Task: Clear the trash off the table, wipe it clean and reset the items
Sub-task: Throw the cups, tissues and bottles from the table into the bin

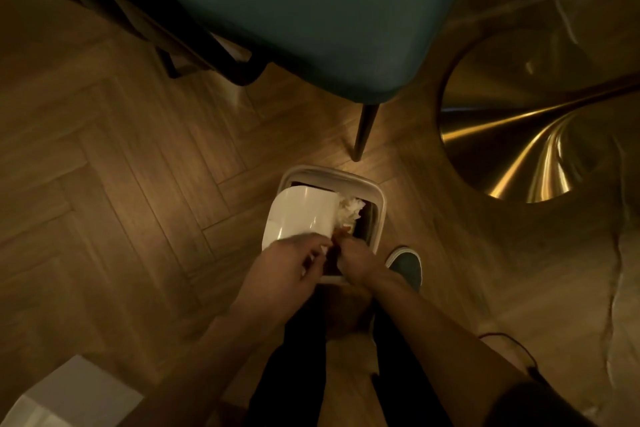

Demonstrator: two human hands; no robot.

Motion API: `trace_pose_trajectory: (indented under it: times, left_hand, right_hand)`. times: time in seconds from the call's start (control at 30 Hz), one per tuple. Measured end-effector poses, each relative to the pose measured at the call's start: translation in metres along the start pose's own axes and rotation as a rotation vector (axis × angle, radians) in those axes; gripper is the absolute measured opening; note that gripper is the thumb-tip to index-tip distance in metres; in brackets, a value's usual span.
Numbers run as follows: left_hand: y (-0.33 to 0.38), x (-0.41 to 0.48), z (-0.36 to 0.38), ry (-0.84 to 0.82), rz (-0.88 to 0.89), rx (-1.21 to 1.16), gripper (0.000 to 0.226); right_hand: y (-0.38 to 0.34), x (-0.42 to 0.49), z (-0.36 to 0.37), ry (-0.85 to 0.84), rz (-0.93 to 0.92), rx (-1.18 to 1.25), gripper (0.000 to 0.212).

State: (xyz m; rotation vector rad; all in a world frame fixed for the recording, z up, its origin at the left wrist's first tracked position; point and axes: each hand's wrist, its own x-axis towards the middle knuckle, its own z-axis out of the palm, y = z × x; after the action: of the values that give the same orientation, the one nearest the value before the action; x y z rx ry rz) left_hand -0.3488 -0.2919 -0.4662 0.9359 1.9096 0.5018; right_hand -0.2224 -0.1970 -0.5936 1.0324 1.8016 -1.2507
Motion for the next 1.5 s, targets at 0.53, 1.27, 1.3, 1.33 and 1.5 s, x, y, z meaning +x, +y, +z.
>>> trace_pose_trajectory:
  times: [0.53,1.27,1.3,1.33,1.5]
  left_hand:
    - [-0.011,0.03,0.005,0.012,-0.147,-0.149,0.02]
    - [0.299,-0.143,-0.21,0.257,0.226,-0.253,0.016]
    - [0.316,-0.15,-0.213,0.25,0.246,-0.259,0.015]
    - [0.332,-0.156,-0.216,0.244,0.268,-0.265,0.015]
    - [0.395,-0.171,-0.21,0.217,0.381,-0.257,0.015]
  right_hand:
    - [-0.01,-0.062,-0.046,0.434,0.023,0.252,0.031]
    - [-0.181,-0.418,-0.211,0.754,-0.341,0.364,0.009]
    - [-0.18,-0.434,-0.215,0.779,-0.343,0.366,0.009]
    - [-0.178,-0.45,-0.22,0.803,-0.35,0.371,0.01]
    - [-0.161,-0.514,-0.244,0.892,-0.36,0.435,0.013]
